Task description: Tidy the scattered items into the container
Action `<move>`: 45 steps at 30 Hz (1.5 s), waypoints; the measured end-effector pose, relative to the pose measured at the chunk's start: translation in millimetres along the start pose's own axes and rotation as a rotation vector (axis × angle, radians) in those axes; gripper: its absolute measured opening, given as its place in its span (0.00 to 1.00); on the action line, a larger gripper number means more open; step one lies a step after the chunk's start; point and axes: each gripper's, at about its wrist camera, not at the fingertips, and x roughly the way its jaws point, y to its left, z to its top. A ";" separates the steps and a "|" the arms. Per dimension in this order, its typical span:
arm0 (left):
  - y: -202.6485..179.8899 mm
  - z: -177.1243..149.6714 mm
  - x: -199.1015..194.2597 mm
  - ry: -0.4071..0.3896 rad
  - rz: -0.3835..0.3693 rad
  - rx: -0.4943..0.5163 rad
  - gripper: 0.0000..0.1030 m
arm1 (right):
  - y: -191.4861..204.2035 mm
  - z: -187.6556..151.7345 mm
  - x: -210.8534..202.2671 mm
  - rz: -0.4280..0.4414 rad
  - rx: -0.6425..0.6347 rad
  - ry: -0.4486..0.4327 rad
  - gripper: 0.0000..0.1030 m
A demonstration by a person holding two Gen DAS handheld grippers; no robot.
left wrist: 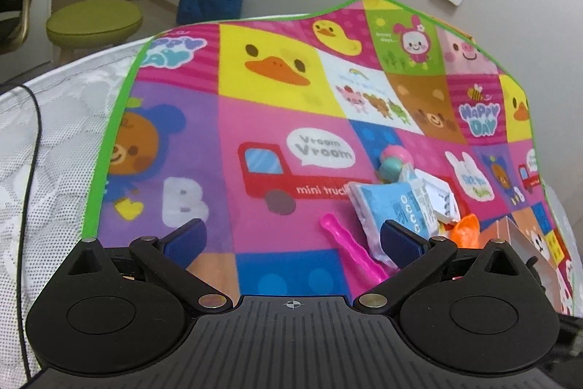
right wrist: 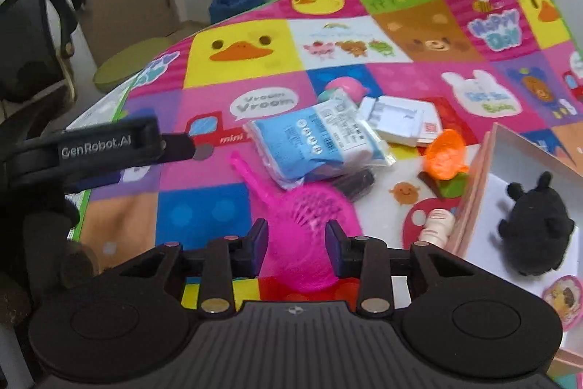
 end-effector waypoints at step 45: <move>-101.5 -108.5 -0.3 0.391 -0.533 0.660 1.00 | -90.8 -159.4 -128.3 -0.305 0.398 -0.017 0.63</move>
